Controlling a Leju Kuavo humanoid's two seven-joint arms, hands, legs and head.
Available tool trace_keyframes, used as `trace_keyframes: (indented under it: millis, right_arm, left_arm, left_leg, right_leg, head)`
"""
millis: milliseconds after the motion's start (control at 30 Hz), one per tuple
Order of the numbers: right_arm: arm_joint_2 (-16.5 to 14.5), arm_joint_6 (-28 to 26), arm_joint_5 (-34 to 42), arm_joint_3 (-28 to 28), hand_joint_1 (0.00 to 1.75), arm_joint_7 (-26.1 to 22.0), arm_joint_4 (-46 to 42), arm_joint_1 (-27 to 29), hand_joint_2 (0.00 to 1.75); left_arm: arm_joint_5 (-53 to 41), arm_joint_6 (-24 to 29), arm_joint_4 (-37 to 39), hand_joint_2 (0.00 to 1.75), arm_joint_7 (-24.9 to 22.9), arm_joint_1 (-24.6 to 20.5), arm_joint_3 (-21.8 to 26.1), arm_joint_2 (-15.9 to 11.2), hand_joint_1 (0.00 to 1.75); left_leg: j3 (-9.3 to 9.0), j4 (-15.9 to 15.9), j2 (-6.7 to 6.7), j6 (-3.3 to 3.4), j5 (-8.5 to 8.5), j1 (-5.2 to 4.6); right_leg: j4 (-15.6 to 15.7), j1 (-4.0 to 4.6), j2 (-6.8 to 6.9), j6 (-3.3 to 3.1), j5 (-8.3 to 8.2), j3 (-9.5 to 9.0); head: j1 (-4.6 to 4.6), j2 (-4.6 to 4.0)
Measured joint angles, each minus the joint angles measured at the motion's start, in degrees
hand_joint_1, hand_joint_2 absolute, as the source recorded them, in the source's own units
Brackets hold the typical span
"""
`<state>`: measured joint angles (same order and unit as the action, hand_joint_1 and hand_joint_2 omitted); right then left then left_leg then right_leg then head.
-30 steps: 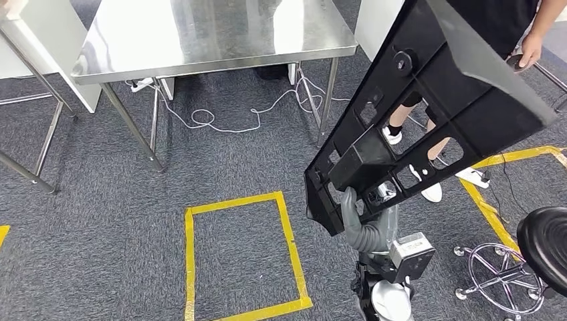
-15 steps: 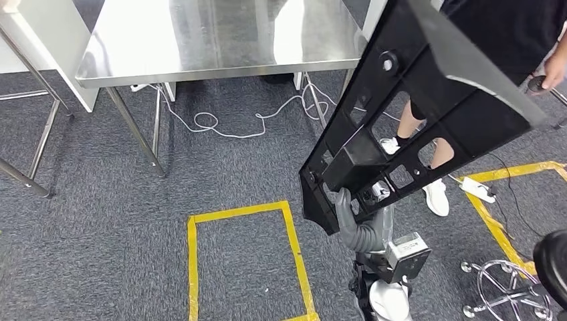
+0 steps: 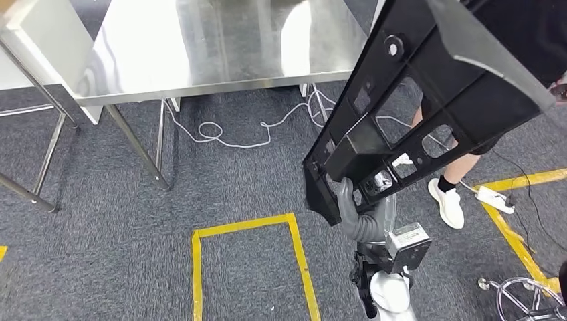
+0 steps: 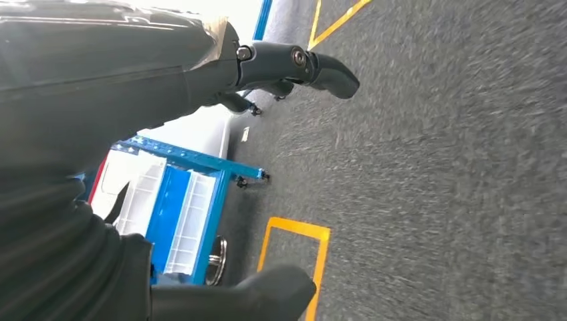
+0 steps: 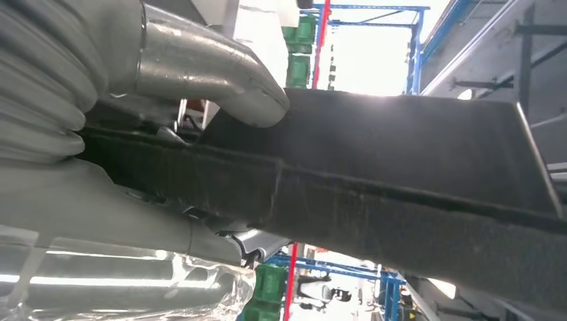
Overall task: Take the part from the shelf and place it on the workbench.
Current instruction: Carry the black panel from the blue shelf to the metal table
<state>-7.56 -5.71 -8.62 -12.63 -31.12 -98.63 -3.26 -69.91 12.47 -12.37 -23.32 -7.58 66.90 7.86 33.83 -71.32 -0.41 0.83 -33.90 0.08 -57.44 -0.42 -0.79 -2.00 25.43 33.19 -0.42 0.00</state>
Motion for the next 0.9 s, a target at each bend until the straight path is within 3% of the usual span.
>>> trace_keyframes:
  millis: [67, 100, 133, 200, 267, 300, 400, 467, 533, 600, 633, 667, 733, 800, 900]
  right_arm:
    - [-0.02, -0.34, -0.07, 0.00, 1.75, 0.22, 0.01, 0.01, 1.75]
    - [-0.02, -0.55, -0.09, 0.01, 1.75, 0.27, 0.01, 0.19, 1.75]
    - [-0.01, -0.76, -0.14, 0.01, 1.75, 0.30, 0.01, 0.41, 1.75]
    - [0.00, -1.10, -0.30, 0.01, 1.75, 0.22, 0.01, 0.80, 1.75]
    - [0.03, -1.46, -0.49, 0.00, 1.75, 0.06, -0.02, 1.07, 1.75]
    - [0.04, -1.61, -0.56, 0.00, 1.75, -0.01, -0.05, 1.14, 1.75]
    - [0.10, -1.84, -0.65, -0.01, 1.75, -0.11, -0.36, 1.11, 1.75]
    - [0.14, -1.91, -0.67, -0.03, 1.75, -0.14, -0.45, 1.01, 1.75]
    - [0.23, -1.97, -0.68, -0.03, 1.75, -0.14, -0.45, 1.13, 1.75]
    - [0.34, -2.00, -0.69, -0.02, 1.75, -0.13, -0.45, 1.31, 1.75]
    - [0.38, -2.05, -0.69, -0.03, 1.75, -0.12, -0.45, 1.35, 1.75]
    - [0.40, -2.16, -0.69, -0.03, 1.75, -0.11, -0.45, 1.37, 1.75]
    - [0.43, -2.48, -0.73, -0.04, 1.75, -0.11, -0.44, 1.40, 1.75]
    - [0.42, -2.72, -0.86, -0.04, 1.75, -0.10, -0.47, 1.39, 1.75]
    - [0.24, -2.86, -1.12, -0.02, 1.75, -0.09, -0.60, 1.19, 1.75]
  left_arm:
    - [-0.05, -0.03, 0.00, 1.75, 0.00, 0.04, 0.01, -0.03, 0.00]
    - [-0.05, -0.03, 0.00, 1.75, 0.00, 0.09, 0.02, -0.03, 0.00]
    - [-0.05, -0.03, 0.00, 1.75, 0.00, 0.15, 0.03, -0.03, 0.00]
    - [-0.01, -0.01, 0.01, 1.75, 0.01, 0.38, 0.06, -0.03, 0.00]
    - [0.10, -0.02, 0.03, 1.75, 0.20, 0.57, 0.08, -0.01, 0.00]
    - [0.17, -0.02, 0.04, 1.75, 0.30, 0.62, 0.09, 0.01, 0.00]
    - [0.22, 0.04, 0.02, 1.75, 0.43, 0.50, 0.09, 0.08, 0.00]
    - [0.21, 0.07, 0.01, 1.75, 0.46, 0.42, 0.09, 0.08, 0.00]
    - [0.21, 0.08, 0.00, 1.75, 0.46, 0.41, 0.09, 0.05, 0.00]
    - [0.21, 0.08, 0.00, 1.75, 0.46, 0.43, 0.09, 0.05, 0.00]
    - [0.21, 0.07, 0.00, 1.75, 0.46, 0.44, 0.10, 0.08, 0.00]
    - [0.21, 0.07, 0.00, 1.75, 0.46, 0.45, 0.10, 0.10, 0.00]
    - [0.24, 0.08, 0.03, 1.75, 0.46, 0.50, 0.11, 0.21, 0.00]
    - [0.30, 0.12, 0.04, 1.75, 0.49, 0.50, 0.15, 0.27, 0.00]
    - [0.34, 0.16, 0.00, 1.75, 0.51, 0.45, 0.22, 0.19, 0.00]
  left_leg:
    - [3.96, -3.08, 0.06, -0.94, -3.31, 0.70]
    - [4.95, -2.44, 0.13, -1.36, -3.82, 1.04]
    - [5.17, -0.34, 0.22, -1.72, -2.77, 1.36]
    - [4.34, 6.34, 0.57, -2.19, 3.22, 1.89]
    - [3.50, 10.71, 1.16, -1.77, 7.77, 1.94]
    - [3.31, 11.48, 1.33, -1.26, 8.41, 1.81]
    - [1.57, 12.05, 1.17, 0.52, 8.19, 1.51]
    - [0.38, 12.20, 1.07, 1.45, 7.67, 1.44]
    - [-0.47, 12.19, 0.94, 1.97, 6.76, 1.32]
    - [-1.67, 12.18, 0.66, 2.05, 5.64, 1.15]
    - [-2.47, 12.19, 0.50, 2.01, 5.01, 1.05]
    - [-3.36, 12.19, 0.37, 1.95, 4.33, 0.97]
    - [-4.80, 12.21, 0.17, 1.65, 2.98, 0.80]
    - [-5.64, 12.13, 0.09, 1.01, 2.04, 0.62]
    - [-5.44, 8.92, 0.22, 0.00, 2.73, 0.61]
  right_leg:
    - [0.12, -0.27, -0.14, 0.19, 1.06, -1.16]
    - [0.12, -0.43, -0.22, 0.40, 1.70, -1.89]
    - [0.11, -0.61, -0.27, 0.67, 2.35, -2.72]
    - [0.00, -0.77, -0.31, 1.35, 3.69, -4.28]
    - [0.09, -0.54, -0.40, 2.26, 4.97, -5.05]
    - [-0.03, -0.35, -0.43, 2.78, 5.31, -5.56]
    - [-1.66, -0.09, -0.21, 4.02, 5.51, -5.82]
    - [-7.36, -0.23, 0.09, 3.99, 6.39, -2.40]
    - [-14.72, -0.27, 0.19, 3.65, 9.07, 2.94]
    - [-16.95, -0.22, 0.21, 3.67, 11.55, 6.49]
    - [-15.32, -0.18, 0.21, 3.92, 11.30, 6.93]
    - [-12.28, -0.11, 0.22, 4.27, 9.69, 6.68]
    - [-5.56, 0.16, 0.36, 4.63, 4.23, 5.66]
    - [-2.44, 0.51, 0.51, 3.84, 0.40, 4.58]
    - [-1.41, 0.01, 0.39, 2.06, -1.15, 2.46]
  head:
    - [-0.03, 0.00]
    - [-0.03, 0.00]
    - [-0.04, 0.00]
    - [-0.13, 0.00]
    - [-0.33, 0.00]
    - [-0.43, 0.00]
    - [-0.35, 0.00]
    - [-0.25, 0.00]
    - [-0.13, 0.00]
    - [-0.03, 0.00]
    - [0.01, 0.00]
    - [0.04, 0.00]
    - [0.09, 0.00]
    - [0.21, 0.00]
    - [0.28, 0.00]
